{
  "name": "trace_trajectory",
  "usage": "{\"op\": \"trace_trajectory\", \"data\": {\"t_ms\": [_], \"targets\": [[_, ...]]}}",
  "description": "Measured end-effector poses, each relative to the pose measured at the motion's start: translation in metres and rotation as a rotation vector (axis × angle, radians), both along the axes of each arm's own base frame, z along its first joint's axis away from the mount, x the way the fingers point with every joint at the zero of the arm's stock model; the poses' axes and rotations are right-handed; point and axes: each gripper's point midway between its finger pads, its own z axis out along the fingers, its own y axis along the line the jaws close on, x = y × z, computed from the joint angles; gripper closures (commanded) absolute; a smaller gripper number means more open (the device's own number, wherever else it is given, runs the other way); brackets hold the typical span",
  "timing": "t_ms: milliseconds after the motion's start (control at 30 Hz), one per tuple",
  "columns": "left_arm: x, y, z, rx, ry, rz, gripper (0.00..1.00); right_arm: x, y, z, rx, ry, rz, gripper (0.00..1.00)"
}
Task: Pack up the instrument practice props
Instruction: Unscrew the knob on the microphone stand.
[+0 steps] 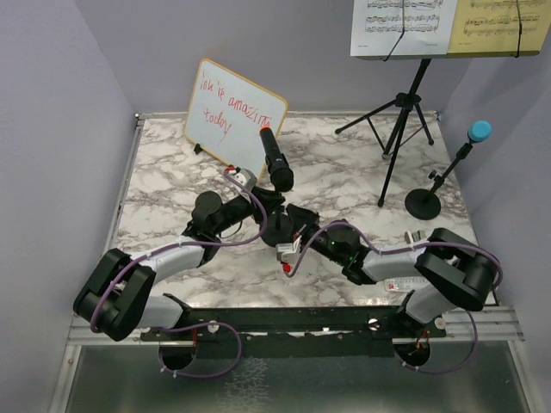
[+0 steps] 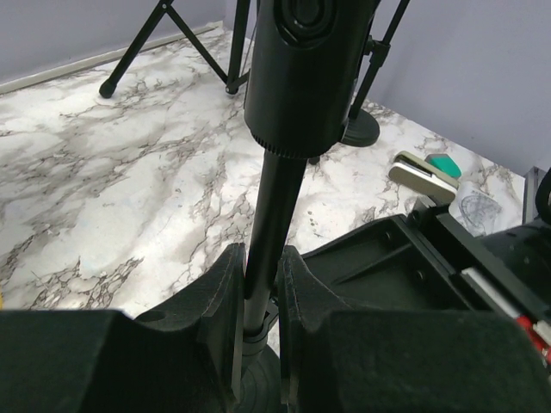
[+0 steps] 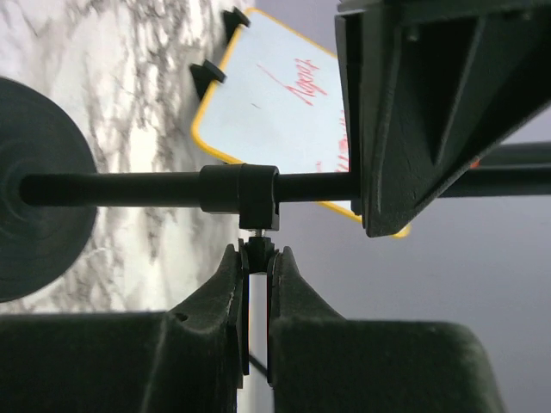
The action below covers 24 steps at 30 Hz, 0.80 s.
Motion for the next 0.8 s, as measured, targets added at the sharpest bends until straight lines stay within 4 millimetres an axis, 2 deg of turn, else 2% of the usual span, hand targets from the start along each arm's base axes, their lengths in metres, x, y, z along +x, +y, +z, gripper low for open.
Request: {"op": "trace_trajectory", "data": {"t_ms": [167, 367, 600, 800], "targets": [[0.0007, 0.0004, 0.0001, 0.000, 0.001, 0.002, 1.00, -0.0009, 0.0014, 0.0014, -0.053, -0.199, -0.040, 0.99], [0.0021, 0.0018, 0.0001, 0.000, 0.001, 0.008, 1.00, -0.0017, 0.0038, 0.0016, -0.083, -0.288, -0.079, 0.97], [0.0008, 0.0008, -0.0003, 0.001, 0.002, 0.002, 1.00, -0.0032, 0.0023, -0.0003, -0.012, -0.230, -0.093, 0.61], [-0.0003, -0.0003, -0.0006, 0.002, 0.002, -0.002, 1.00, -0.0100, -0.0023, 0.0024, 0.117, -0.032, -0.096, 0.42]]}}
